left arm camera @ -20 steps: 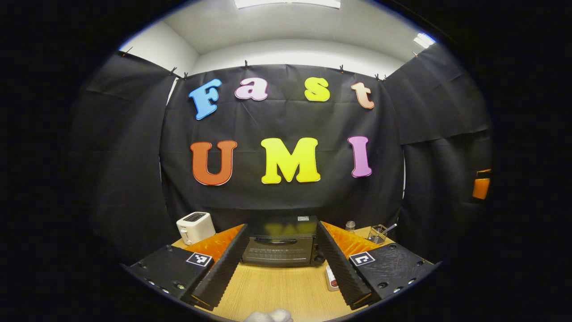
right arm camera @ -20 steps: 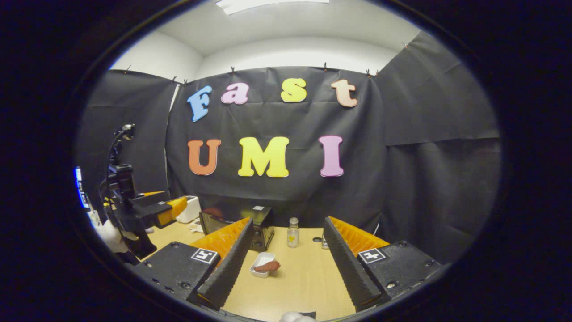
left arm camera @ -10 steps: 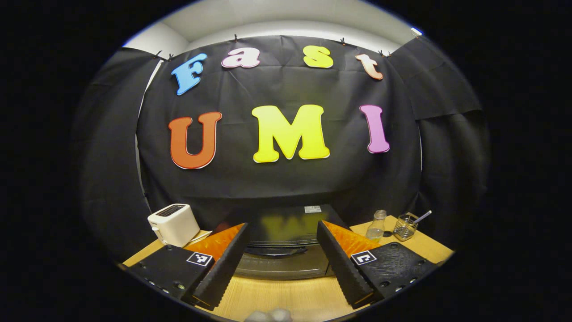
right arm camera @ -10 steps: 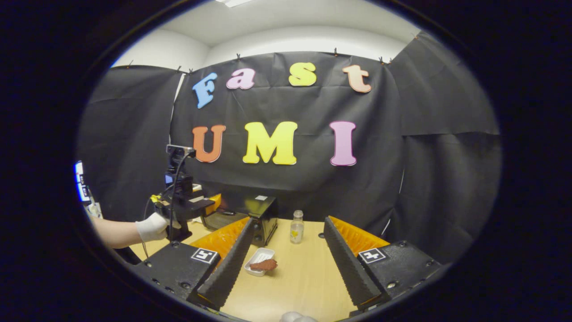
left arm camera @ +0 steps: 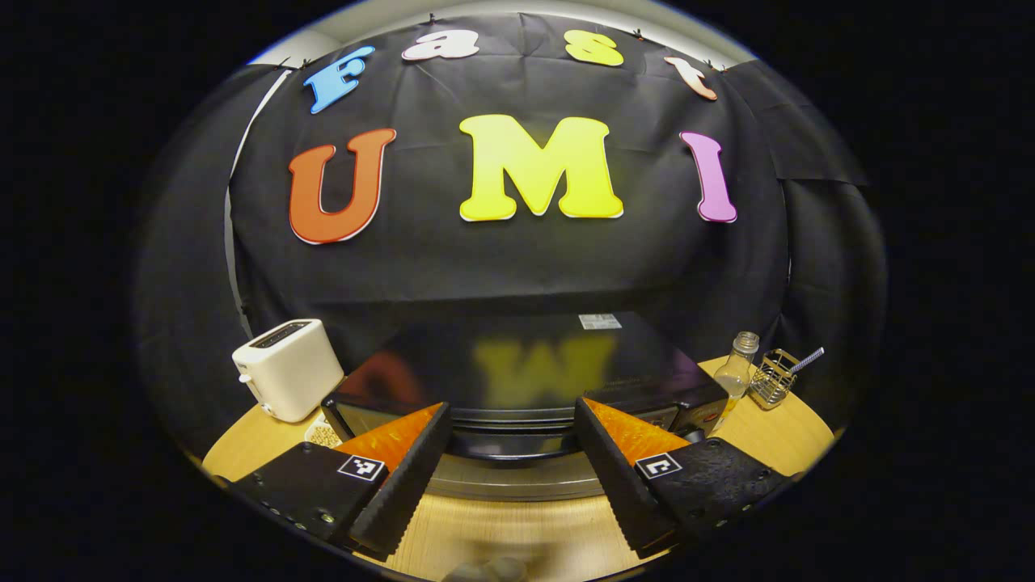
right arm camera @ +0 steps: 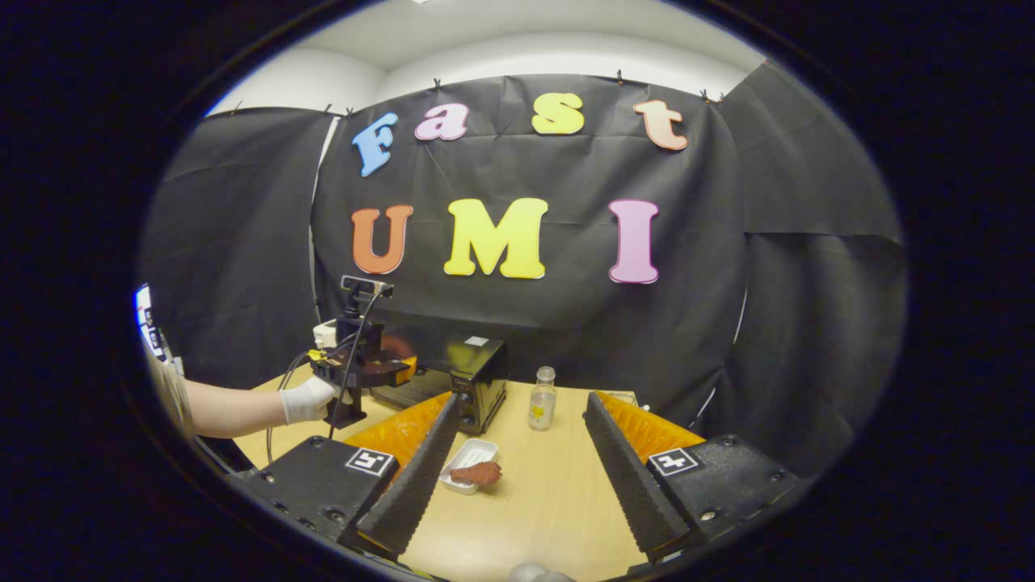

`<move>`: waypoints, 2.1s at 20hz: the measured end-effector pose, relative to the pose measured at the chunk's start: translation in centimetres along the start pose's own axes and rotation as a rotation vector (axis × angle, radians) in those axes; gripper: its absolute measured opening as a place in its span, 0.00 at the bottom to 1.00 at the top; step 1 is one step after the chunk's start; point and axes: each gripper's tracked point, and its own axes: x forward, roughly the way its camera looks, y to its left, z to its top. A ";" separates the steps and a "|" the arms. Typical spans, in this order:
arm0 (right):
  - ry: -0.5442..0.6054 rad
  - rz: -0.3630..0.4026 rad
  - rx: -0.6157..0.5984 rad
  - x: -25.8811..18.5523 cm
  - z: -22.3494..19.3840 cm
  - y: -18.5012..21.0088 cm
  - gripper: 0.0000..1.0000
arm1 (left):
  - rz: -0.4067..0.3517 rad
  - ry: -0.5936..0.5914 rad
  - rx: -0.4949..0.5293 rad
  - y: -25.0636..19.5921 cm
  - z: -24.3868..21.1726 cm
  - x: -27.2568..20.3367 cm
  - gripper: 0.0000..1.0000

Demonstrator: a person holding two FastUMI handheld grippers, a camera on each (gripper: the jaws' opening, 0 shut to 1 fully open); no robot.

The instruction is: Open the electric oven with the left hand, put the food in, and close the electric oven.

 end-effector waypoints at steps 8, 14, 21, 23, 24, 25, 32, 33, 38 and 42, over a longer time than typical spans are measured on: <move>0.004 0.051 -0.001 0.5 0.5 1.2 1.00 | -0.018 0.038 -0.002 -0.1 -1.0 -1.4 0.98; -0.008 0.076 -0.004 0.2 0.7 1.4 1.00 | -0.014 0.052 0.005 -0.2 -4.2 -5.8 0.98; 0.011 0.081 -0.025 -0.4 -0.5 1.2 0.99 | -0.003 0.111 -0.020 -0.2 -10.3 -10.0 0.97; 0.022 0.081 -0.026 -0.4 -0.8 1.3 0.99 | 0.003 0.142 -0.039 -0.3 -12.3 -10.7 0.97; 0.027 0.082 -0.027 -0.4 -1.1 1.2 1.00 | 0.005 0.156 -0.043 -0.4 -13.3 -11.1 0.97; 0.033 0.082 -0.029 -0.4 -1.3 1.2 1.00 | 0.007 0.173 -0.044 -0.4 -14.3 -11.3 0.97; 0.072 0.085 -0.042 -0.3 -2.9 1.2 1.00 | 0.024 0.280 -0.017 -0.1 -20.3 -12.0 0.96; 0.078 0.083 -0.039 -0.3 -3.1 1.2 1.00 | 0.021 0.289 -0.027 0.0 -20.6 -11.9 0.97; 0.092 0.082 -0.043 -0.7 -3.9 1.2 1.00 | 0.037 0.259 -0.035 0.4 -20.0 -11.8 0.97; 0.082 0.090 -0.041 -0.6 -3.9 1.5 1.00 | 0.058 0.214 -0.070 1.0 -17.8 -14.7 0.97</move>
